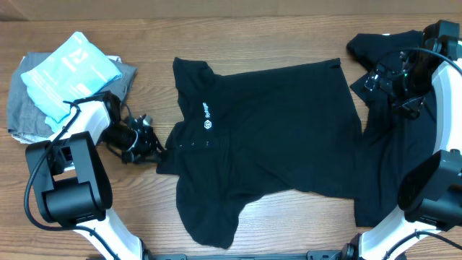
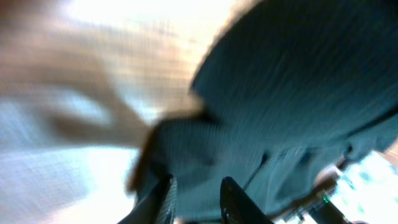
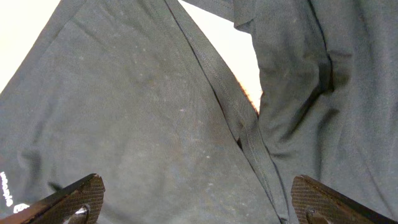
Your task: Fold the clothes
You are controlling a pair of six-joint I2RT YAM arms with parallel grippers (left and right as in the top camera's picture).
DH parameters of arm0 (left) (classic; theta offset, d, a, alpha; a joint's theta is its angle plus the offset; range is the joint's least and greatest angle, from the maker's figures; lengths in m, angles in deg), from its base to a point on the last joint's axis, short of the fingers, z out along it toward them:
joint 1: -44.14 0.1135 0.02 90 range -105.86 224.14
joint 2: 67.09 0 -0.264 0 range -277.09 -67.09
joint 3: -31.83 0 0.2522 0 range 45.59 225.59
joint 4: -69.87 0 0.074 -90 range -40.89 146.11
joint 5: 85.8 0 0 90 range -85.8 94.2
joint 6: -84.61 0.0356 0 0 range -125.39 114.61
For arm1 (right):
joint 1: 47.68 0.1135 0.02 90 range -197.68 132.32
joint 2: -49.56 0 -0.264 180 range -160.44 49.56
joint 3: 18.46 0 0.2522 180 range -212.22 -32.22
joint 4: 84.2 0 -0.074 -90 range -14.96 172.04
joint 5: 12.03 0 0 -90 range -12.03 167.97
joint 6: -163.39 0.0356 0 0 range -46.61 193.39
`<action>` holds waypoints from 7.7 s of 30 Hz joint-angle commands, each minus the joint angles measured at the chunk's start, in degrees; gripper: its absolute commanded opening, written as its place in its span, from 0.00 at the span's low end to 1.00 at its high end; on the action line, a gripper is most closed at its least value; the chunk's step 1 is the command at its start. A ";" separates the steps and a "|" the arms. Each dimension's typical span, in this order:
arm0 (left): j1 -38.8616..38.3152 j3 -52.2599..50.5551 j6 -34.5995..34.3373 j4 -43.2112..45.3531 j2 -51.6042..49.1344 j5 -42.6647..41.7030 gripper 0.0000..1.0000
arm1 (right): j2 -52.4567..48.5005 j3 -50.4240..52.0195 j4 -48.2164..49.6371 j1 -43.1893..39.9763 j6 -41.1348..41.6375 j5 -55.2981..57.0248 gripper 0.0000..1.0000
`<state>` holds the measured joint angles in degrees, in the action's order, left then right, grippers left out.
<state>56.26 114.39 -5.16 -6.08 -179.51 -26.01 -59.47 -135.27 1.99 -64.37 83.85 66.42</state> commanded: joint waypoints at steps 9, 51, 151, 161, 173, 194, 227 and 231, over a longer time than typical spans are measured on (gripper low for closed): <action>-3.87 2.69 1.29 13.97 0.35 10.84 0.38 | 0.44 -0.02 0.33 0.07 -0.07 0.39 1.00; -15.10 20.76 -19.65 -2.47 0.96 26.21 0.21 | 0.44 -0.02 0.33 0.07 -0.04 0.39 1.00; -25.57 2.14 -27.74 7.23 3.34 27.12 0.19 | 0.44 -0.02 0.33 0.07 -0.07 0.39 1.00; -25.24 -4.50 -27.71 12.13 3.34 29.14 0.06 | 0.44 -0.02 0.33 0.07 -0.04 0.39 1.00; -12.63 -5.05 -27.34 8.44 3.34 35.82 0.04 | 0.44 -0.02 0.33 0.07 -0.07 0.39 1.00; -2.43 7.91 -24.02 -2.43 3.82 35.71 0.30 | 0.44 -0.02 0.33 0.07 -0.07 0.39 1.00; -13.62 -3.30 -23.17 15.10 4.85 32.72 0.04 | 0.44 -0.02 0.33 0.07 -0.04 0.39 1.00; -13.57 -5.46 -23.15 16.63 4.85 35.60 0.04 | 0.44 -0.02 0.33 0.07 -0.04 0.39 1.00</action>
<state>42.51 110.43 -28.83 10.16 -174.02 5.44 -59.47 -135.27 2.08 -64.37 83.85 66.44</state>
